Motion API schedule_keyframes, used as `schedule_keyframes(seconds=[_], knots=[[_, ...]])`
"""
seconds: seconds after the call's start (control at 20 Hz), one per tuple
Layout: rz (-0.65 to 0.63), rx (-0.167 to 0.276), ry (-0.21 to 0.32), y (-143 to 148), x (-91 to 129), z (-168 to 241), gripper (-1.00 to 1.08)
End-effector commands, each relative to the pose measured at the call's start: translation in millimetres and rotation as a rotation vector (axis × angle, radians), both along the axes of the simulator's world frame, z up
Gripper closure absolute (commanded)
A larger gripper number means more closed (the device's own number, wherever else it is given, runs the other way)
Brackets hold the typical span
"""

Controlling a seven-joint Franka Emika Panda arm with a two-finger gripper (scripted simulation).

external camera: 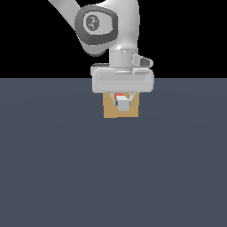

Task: Insert the peg into the horizontal hole in a box.

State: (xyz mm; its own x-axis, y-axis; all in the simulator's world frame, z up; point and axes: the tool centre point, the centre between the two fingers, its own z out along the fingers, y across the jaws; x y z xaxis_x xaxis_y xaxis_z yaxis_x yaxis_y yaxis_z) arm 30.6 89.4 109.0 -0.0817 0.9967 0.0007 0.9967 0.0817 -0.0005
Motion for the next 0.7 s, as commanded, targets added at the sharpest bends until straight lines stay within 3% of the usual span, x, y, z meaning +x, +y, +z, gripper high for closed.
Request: schedule_keyframes(seconds=[0.0, 0.3, 0.65], knots=[[0.0, 0.0, 0.0, 0.0, 0.0, 0.1, 1.08], [0.0, 0.0, -0.001, 15.0, -2.2, 0.3, 1.08], [0.0, 0.0, -0.002, 68.1, -6.8, 0.8, 1.08]])
